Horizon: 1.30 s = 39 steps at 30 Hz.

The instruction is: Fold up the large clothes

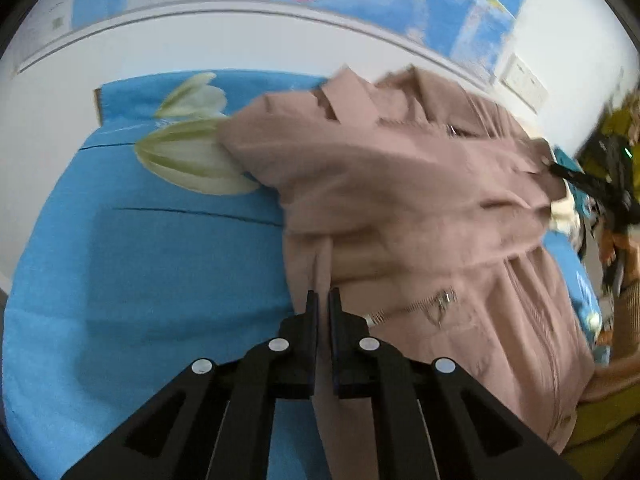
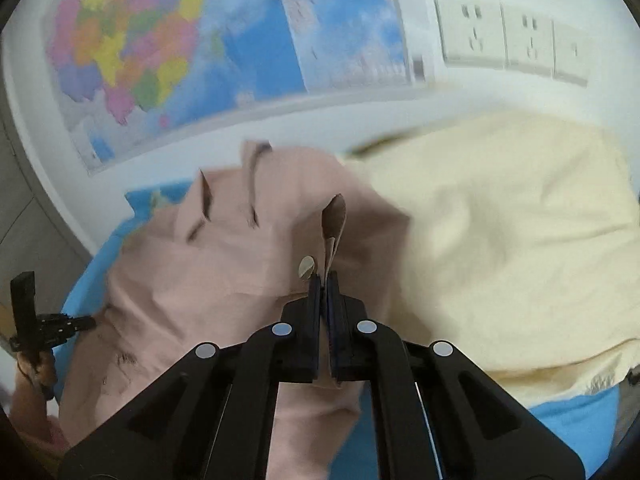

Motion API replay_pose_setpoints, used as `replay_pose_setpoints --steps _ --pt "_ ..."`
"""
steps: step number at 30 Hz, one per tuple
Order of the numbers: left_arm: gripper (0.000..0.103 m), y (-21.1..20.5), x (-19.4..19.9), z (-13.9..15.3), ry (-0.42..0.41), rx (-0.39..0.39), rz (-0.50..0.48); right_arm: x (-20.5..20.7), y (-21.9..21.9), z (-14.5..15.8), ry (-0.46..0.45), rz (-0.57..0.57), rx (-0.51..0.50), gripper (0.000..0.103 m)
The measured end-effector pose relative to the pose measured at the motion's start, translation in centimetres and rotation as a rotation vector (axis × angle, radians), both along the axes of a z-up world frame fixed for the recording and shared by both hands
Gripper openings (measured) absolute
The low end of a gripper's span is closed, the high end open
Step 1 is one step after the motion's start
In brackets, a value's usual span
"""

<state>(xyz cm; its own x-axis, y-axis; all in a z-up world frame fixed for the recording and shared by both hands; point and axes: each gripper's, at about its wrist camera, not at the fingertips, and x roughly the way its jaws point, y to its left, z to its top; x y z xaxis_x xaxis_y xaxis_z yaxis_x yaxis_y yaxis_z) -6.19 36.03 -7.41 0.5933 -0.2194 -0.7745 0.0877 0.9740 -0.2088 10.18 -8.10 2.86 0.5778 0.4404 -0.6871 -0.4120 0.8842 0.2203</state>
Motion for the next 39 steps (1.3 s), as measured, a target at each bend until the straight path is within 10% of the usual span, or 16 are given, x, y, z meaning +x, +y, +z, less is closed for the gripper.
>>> replay_pose_setpoints --steps 8,18,22,23,26,29,31,39 --pt "0.035 -1.0 1.0 2.4 -0.083 0.052 0.022 -0.4 0.3 -2.8 0.089 0.022 0.031 0.006" --pt "0.069 -17.7 3.7 8.4 -0.329 0.057 -0.475 -1.6 3.8 2.8 0.081 0.232 0.314 0.004" --pt "0.081 -23.1 6.2 7.8 -0.338 0.13 -0.526 -1.4 6.3 4.3 0.082 0.302 0.354 0.004" --pt "0.074 -23.6 7.2 7.4 -0.322 0.145 -0.504 -1.5 6.9 4.7 0.078 0.32 0.353 0.004" --pt "0.003 -23.2 9.5 6.7 -0.272 0.169 -0.42 -1.7 7.5 5.3 0.076 0.356 0.369 0.005" --pt "0.001 -18.6 10.4 8.6 -0.306 0.096 -0.271 -1.6 6.6 5.0 0.059 0.328 0.372 0.023" --pt "0.001 -14.2 9.8 11.2 -0.377 0.034 -0.162 -1.5 5.5 4.1 0.057 0.289 0.364 0.059" --pt "0.001 -2.2 6.4 19.5 -0.527 0.027 0.137 -4.5 15.5 -2.9 0.046 0.498 -0.085 0.078"
